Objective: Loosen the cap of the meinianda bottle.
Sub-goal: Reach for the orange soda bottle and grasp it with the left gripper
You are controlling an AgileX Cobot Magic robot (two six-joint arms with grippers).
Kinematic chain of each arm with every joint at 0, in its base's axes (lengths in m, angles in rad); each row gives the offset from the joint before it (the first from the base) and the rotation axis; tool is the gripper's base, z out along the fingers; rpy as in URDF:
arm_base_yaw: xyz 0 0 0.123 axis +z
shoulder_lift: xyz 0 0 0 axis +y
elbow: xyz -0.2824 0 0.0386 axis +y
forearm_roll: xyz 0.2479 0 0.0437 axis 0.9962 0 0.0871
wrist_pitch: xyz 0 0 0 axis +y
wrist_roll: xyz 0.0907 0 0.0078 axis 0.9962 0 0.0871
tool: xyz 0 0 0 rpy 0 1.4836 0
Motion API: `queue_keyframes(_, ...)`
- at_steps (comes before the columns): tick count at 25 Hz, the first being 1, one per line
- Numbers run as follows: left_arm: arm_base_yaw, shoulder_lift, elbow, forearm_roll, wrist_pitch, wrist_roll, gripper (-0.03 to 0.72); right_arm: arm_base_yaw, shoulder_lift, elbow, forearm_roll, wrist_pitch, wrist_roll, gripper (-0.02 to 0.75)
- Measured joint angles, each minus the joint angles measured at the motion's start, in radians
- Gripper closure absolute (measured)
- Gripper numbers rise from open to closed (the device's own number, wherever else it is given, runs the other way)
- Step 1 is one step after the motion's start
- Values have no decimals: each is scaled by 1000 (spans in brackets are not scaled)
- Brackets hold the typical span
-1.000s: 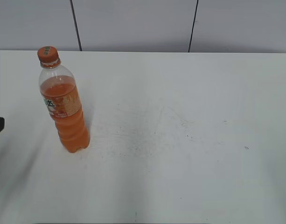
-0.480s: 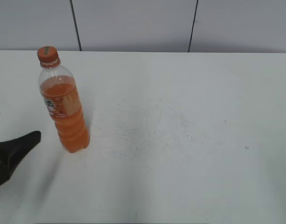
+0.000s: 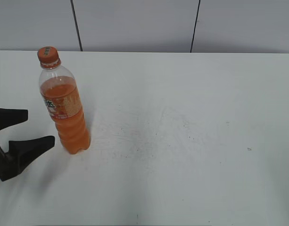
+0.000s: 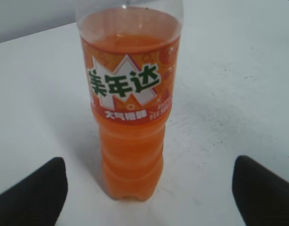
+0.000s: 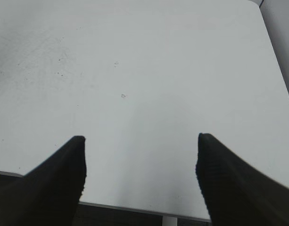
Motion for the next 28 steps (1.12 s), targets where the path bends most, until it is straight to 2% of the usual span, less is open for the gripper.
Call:
queue_keyframes(4, 44, 140, -108, 136, -86, -6, 55, 0, 0, 0, 0, 0, 0, 190)
queue_keyframes(12, 48, 321, -326, 370, -108, -114, 90, 0, 0, 0, 0, 0, 0, 190)
queue_keyframes(21, 47, 427, -483, 521, -191, -200, 96, 0, 0, 0, 0, 0, 0, 190)
queue_keyframes(28, 42, 535, -580, 583, -214, -214, 97, 0, 0, 0, 0, 0, 0, 190)
